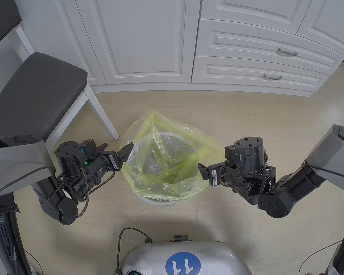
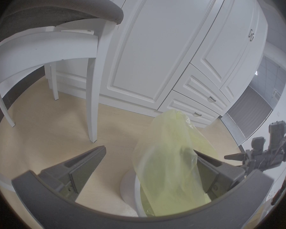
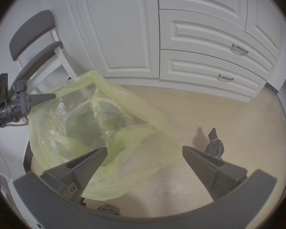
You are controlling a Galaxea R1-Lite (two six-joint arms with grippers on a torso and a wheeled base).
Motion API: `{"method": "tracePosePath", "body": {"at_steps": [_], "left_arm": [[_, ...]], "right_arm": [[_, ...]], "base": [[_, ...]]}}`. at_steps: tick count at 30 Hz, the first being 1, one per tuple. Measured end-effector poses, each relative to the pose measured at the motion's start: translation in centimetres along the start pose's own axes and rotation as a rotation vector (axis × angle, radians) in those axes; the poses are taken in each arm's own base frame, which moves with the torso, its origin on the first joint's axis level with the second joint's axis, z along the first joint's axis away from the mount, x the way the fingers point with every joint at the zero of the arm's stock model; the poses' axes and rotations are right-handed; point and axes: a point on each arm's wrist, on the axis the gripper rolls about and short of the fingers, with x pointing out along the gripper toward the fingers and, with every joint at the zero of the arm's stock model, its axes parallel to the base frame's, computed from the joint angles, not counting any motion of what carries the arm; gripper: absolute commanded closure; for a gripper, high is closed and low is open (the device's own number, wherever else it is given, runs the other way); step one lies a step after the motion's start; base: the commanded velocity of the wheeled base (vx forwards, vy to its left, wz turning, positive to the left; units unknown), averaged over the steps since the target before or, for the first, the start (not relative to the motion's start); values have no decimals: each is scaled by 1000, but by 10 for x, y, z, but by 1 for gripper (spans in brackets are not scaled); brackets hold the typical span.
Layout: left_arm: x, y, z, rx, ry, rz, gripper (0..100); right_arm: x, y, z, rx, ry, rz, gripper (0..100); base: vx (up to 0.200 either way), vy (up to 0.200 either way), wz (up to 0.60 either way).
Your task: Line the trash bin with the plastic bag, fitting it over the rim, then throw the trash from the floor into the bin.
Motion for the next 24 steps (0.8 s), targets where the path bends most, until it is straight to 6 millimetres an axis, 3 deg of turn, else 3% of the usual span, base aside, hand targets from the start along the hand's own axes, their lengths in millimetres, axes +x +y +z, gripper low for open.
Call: {"method": "tracePosePath", "body": {"at_steps": [7, 18, 24], "left_arm": [[0, -3, 3, 2, -9, -6, 0], [-27, -16, -1, 18, 84, -90, 0], [-23, -11, -7, 38, 165, -45, 0]], "right_arm": [[24, -6, -6, 42, -63, -32, 0], [44, -6, -7, 123, -126, -37, 0], [56, -8, -4, 177, -149, -48, 0]], "base": [[0, 0, 0], [0, 0, 0], [0, 0, 0]]}}
